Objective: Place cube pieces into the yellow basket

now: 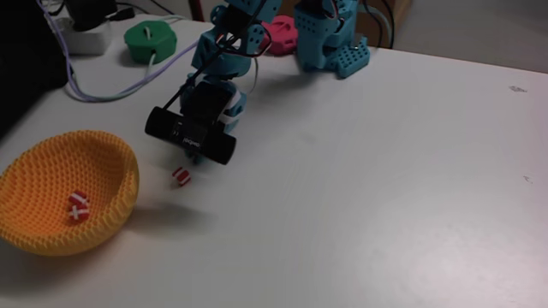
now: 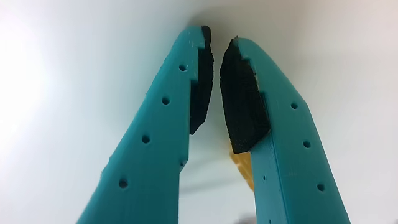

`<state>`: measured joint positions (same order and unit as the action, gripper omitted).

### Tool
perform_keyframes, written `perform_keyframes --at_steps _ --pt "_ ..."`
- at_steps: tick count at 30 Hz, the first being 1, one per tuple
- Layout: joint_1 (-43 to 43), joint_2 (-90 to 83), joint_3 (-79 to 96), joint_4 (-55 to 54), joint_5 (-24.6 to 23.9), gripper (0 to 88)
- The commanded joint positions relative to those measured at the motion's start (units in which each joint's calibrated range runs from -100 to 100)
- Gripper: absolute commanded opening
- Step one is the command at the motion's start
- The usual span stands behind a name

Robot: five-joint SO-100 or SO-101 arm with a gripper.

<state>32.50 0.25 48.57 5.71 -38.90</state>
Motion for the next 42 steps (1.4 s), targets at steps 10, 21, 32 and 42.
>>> perform_keyframes --at_steps 10,21,32,42 --pt "-6.59 -1.57 0.01 -4.15 -4.64 26.4" --pt "-6.59 8.37 -5.0 -13.79 -5.23 33.5" --pt "-4.16 16.14 -11.93 -17.62 -6.59 5.4" --pt "-3.23 -12.08 -21.75 16.96 4.4 0.0"
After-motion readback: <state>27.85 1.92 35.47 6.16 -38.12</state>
